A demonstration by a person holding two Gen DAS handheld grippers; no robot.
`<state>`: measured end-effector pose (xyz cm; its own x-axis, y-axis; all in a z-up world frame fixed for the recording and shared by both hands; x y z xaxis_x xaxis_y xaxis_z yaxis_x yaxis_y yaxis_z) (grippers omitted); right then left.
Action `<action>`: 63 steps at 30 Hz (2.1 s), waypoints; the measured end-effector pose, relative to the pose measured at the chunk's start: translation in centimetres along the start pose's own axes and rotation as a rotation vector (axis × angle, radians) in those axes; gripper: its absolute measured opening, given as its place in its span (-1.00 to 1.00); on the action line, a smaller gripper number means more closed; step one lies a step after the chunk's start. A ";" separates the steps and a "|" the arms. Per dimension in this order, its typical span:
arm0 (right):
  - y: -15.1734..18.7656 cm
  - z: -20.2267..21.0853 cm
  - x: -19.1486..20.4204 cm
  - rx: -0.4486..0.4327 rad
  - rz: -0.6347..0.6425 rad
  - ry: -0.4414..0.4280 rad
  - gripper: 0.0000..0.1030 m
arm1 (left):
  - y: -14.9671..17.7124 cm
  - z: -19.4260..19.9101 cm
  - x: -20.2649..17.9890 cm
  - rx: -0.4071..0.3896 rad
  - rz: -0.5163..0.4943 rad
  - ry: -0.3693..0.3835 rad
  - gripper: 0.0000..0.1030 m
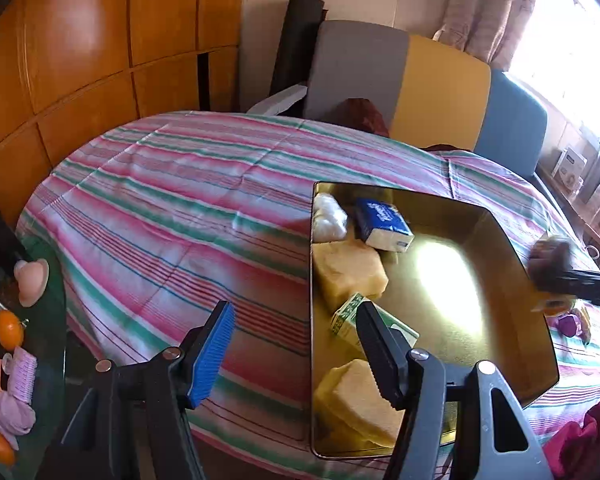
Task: Organize objects
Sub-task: 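Carry the yellow knit hat toward the gold tray with the right gripper, then release the yellow knit hat into the gold tray with the right gripper, then grasp a purple snack packet with the left gripper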
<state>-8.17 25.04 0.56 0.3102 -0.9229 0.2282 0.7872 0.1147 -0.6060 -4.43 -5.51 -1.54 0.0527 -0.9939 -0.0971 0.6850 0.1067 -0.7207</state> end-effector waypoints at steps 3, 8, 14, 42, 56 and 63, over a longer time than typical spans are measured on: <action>-1.0 -4.2 4.2 0.047 0.037 -0.045 -0.27 | 0.2 -0.5 0.3 0.010 0.010 0.004 0.24; -1.9 -10.8 7.8 0.116 0.045 -0.024 -0.25 | 0.6 -1.0 0.8 0.027 0.028 0.014 0.24; -2.4 -14.8 9.6 0.124 -0.002 -0.056 0.15 | 1.2 -1.7 0.8 0.056 0.031 0.027 0.24; 4.2 10.4 -19.1 -0.298 -0.416 0.375 0.81 | -0.3 0.9 -13.7 0.049 -0.221 0.309 0.21; 9.8 12.2 -29.1 -0.328 -0.828 0.397 0.80 | 3.9 -1.6 -34.5 0.296 -0.439 0.611 0.21; 10.1 12.2 -29.1 -0.350 -0.825 0.354 0.83 | 5.3 -6.3 -40.1 0.469 -0.360 0.615 0.24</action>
<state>-2.73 57.54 -2.92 -0.4938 -0.7279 0.4757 0.4644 -0.6833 -0.5634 -7.45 35.08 -5.79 -0.5374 -0.7580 -0.3697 0.8213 -0.3708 -0.4336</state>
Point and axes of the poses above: each gripper's, at about its wrist camera, not at the fingertips, and z roughly against the way its jaws point, x to its left, y to its underside, the point moved 1 cm from there along -z, roughly the way its jaws point, and after that the axes turned 5 degrees about -x, right-handed, at the moved point
